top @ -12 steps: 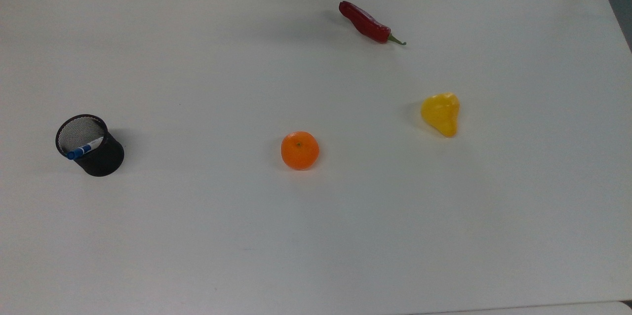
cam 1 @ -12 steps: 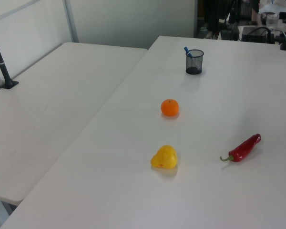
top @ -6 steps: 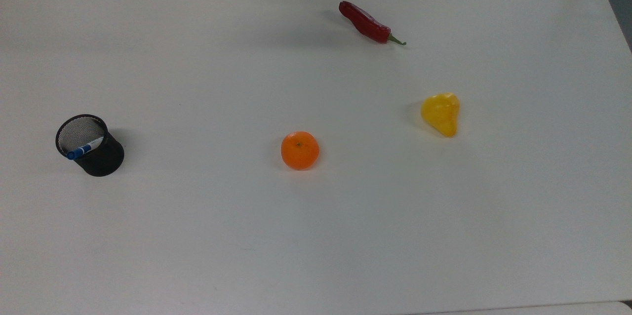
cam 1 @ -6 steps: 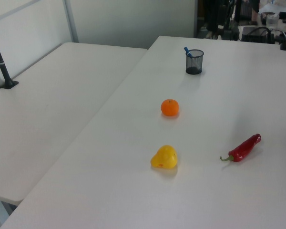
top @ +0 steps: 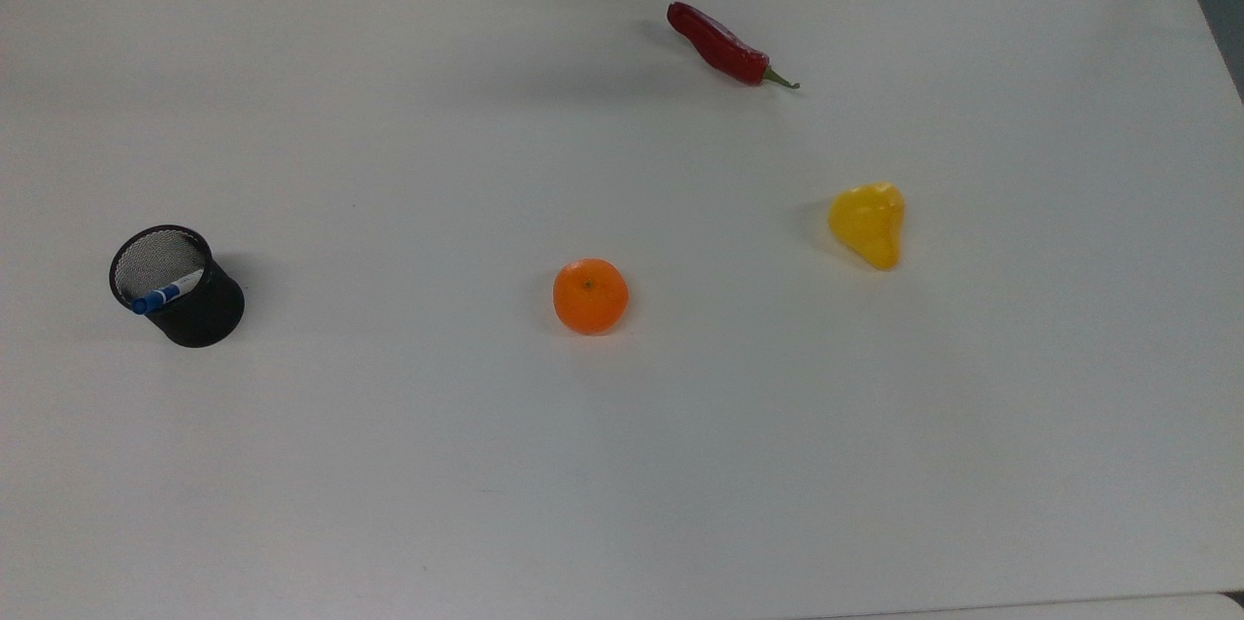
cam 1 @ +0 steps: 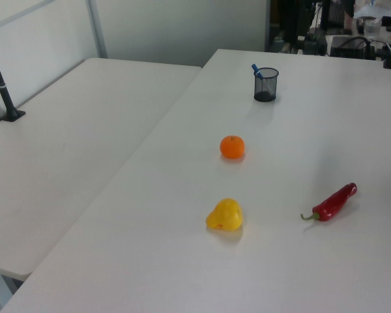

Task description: Place marker

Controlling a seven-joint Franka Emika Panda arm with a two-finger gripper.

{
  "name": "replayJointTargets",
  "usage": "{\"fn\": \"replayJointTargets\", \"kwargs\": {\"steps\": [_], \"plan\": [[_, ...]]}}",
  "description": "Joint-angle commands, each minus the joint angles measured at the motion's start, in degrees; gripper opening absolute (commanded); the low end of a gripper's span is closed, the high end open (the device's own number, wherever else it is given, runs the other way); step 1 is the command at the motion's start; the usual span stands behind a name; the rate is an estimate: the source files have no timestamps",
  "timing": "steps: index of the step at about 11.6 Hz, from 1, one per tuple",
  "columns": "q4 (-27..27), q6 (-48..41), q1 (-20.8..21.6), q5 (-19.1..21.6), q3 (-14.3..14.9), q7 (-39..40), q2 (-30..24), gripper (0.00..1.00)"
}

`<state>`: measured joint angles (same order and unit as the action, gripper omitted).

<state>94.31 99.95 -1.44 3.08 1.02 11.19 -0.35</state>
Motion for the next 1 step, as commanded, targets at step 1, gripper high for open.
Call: {"fn": "replayJointTargets", "kwargs": {"steps": [1], "plan": [[1.2, 0.9, 1.6, -0.3, 1.1, 1.2, -1.1, 1.00]]}}
